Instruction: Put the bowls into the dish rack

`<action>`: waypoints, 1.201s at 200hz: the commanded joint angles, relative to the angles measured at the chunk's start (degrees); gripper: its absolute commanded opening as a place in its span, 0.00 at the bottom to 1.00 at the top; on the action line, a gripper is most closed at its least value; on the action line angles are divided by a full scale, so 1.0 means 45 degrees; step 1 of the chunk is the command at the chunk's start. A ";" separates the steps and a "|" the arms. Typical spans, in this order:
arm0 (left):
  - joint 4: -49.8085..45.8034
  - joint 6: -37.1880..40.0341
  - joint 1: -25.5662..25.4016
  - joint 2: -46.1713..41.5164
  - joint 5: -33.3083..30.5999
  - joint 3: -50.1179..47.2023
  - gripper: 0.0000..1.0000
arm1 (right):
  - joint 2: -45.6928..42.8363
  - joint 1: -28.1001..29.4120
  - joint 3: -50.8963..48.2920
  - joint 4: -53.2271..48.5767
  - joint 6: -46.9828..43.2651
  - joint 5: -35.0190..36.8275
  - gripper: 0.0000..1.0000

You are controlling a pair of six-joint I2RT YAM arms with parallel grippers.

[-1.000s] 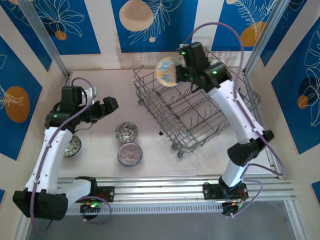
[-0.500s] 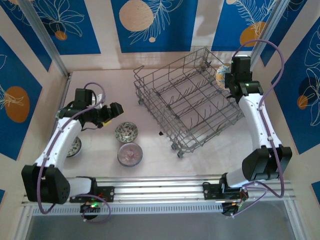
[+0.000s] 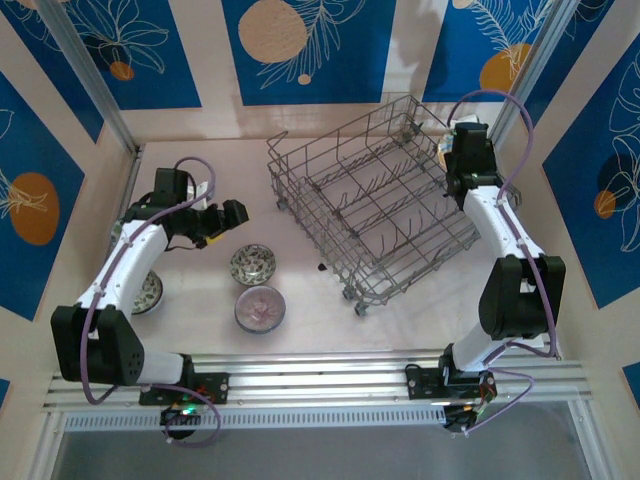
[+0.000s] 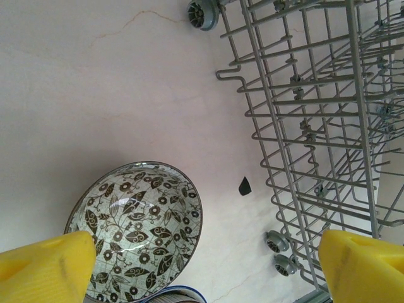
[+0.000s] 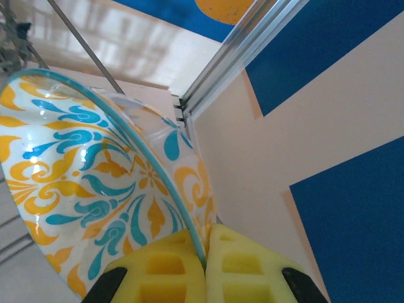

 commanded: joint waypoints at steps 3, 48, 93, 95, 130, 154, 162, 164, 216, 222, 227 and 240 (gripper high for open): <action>-0.0130 0.0380 0.0244 0.0231 0.0157 0.0279 0.91 | -0.0638 -0.0315 -0.0584 0.2003 -0.0758 0.0377 0.00; -0.0073 0.0321 0.0253 0.0402 0.0218 0.0355 0.91 | -0.0797 -0.0544 -0.1665 0.2867 -0.1282 0.0292 0.00; -0.0171 0.0380 0.0242 0.0169 0.0036 0.0243 0.91 | -0.0542 -0.0410 -0.2041 0.4133 -0.2361 0.0545 0.00; -0.0171 0.0380 0.0251 0.0153 0.0031 0.0231 0.91 | -0.0544 -0.0391 -0.2098 0.4247 -0.2452 0.0551 0.00; -0.0040 0.0380 0.0242 0.0210 0.0090 0.0048 0.91 | -0.0544 -0.0171 -0.2635 0.4877 -0.3400 0.0610 0.00; -0.0054 0.0442 0.0242 0.0253 0.0161 0.0099 0.91 | -0.0526 -0.0025 -0.3146 0.5312 -0.3707 0.0735 0.00; -0.0091 0.0470 0.0253 0.0247 0.0121 0.0123 0.91 | -0.0507 0.0002 -0.3250 0.5404 -0.3746 0.0773 0.00; -0.0093 0.0471 0.0249 0.0246 0.0111 0.0123 0.91 | -0.0511 0.0010 -0.3275 0.5424 -0.3784 0.0784 0.00; -0.0093 0.0420 0.0252 0.0161 0.0118 -0.0002 0.91 | -0.0189 0.0461 -0.3791 0.6211 -0.4324 0.0972 0.00; -0.0103 0.0419 0.0253 0.0140 0.0130 -0.0027 0.91 | -0.0132 0.0531 -0.3791 0.6142 -0.4284 0.0983 0.00; -0.0112 0.0426 0.0242 0.0147 0.0121 -0.0049 0.91 | -0.0063 0.0605 -0.3814 0.6155 -0.4310 0.1012 0.00; -0.0158 0.0431 0.0242 0.0098 0.0111 -0.0072 0.91 | 0.0125 0.0807 -0.3882 0.6425 -0.4598 0.1111 0.00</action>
